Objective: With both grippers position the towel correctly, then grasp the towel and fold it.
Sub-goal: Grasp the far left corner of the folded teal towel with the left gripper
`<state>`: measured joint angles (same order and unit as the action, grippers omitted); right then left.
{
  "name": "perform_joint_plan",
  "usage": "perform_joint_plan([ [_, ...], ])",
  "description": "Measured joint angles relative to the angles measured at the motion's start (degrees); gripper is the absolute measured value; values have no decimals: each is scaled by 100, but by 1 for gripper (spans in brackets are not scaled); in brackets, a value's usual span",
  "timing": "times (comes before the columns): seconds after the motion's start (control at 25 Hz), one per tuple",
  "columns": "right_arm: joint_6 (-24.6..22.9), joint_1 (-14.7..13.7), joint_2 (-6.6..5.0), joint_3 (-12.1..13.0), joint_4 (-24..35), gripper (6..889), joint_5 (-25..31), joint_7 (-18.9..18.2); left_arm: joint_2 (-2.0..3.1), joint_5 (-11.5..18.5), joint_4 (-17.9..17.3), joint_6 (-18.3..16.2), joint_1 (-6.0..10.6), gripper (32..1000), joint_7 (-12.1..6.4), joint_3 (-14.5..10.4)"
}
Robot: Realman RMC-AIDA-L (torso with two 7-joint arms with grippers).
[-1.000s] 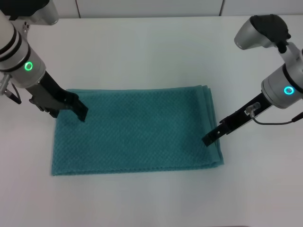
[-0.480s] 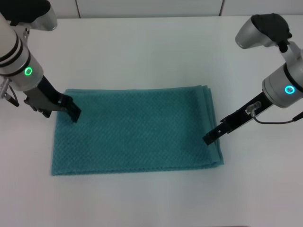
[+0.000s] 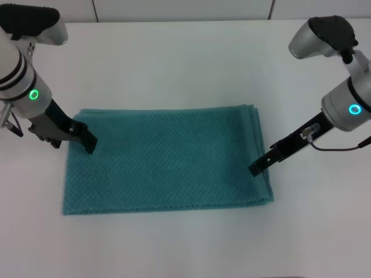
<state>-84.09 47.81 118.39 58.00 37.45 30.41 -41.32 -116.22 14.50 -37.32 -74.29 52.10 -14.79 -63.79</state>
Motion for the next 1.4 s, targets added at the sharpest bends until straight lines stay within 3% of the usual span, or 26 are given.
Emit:
perform_joint_plan([
  [0.4, 11, 0, 0, -6, 0, 881, 18, -22, 4, 25, 221, 218, -1, 773, -16, -1],
  [0.76, 16, 0, 0, -7, 0, 881, 32, -33, -39, 60, 445, 371, 18, 772, -91, 7],
  [1.4, 25, 0, 0, -6, -1, 881, 43, -41, -59, 62, 463, 398, 38, 771, -105, 5],
])
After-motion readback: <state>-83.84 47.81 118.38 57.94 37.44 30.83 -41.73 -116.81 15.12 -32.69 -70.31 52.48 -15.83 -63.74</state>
